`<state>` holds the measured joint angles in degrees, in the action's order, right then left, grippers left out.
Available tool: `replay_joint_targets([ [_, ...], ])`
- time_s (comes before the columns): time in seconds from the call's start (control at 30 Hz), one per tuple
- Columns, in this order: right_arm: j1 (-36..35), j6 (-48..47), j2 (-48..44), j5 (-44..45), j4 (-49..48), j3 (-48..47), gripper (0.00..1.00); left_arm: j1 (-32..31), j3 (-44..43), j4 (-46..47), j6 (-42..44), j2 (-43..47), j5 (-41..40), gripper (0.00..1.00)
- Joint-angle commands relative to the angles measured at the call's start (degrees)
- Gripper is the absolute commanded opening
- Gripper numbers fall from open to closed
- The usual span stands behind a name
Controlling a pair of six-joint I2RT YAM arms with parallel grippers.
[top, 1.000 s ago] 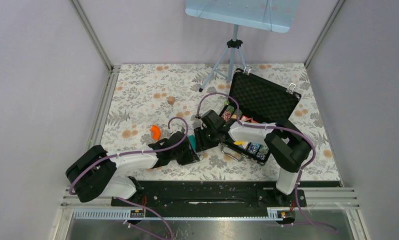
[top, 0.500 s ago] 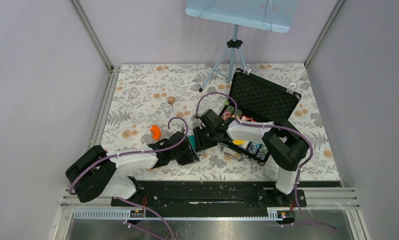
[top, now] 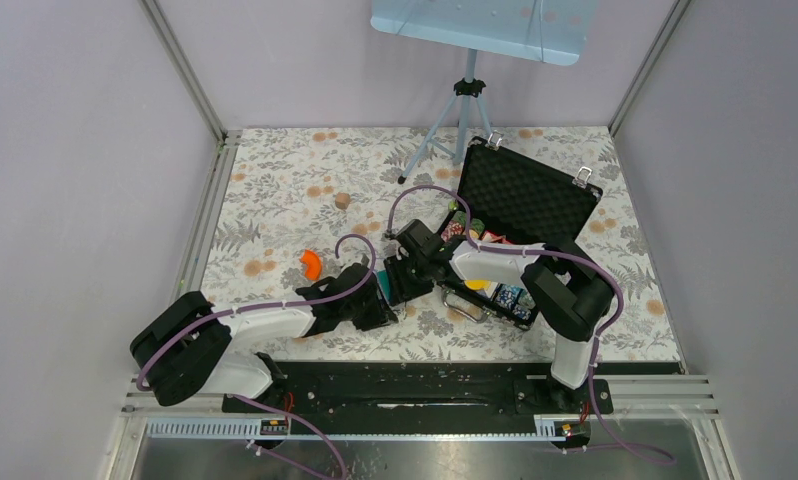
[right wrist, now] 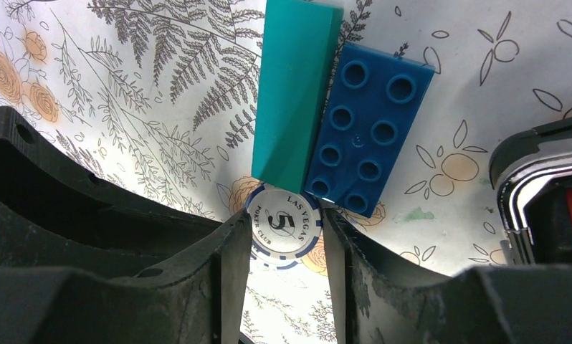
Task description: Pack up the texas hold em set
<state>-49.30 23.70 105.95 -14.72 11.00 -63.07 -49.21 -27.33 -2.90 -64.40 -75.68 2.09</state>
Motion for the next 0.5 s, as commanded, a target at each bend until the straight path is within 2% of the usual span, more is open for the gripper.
replay_joint_targets([
  [0.0,-0.79,-0.99,0.48,-1.67,0.78,-1.96,0.47,-0.21,0.44,0.31,0.42,1.26,-1.90,0.25],
  [0.23,-0.80,-1.30,-0.28,-2.18,0.77,-1.53,0.42,-0.26,0.44,0.33,0.42,1.23,-1.88,0.25],
  [0.47,-0.80,-1.71,-1.59,-2.21,0.73,-0.46,0.41,-0.20,0.20,0.28,0.58,0.85,-1.82,0.25],
])
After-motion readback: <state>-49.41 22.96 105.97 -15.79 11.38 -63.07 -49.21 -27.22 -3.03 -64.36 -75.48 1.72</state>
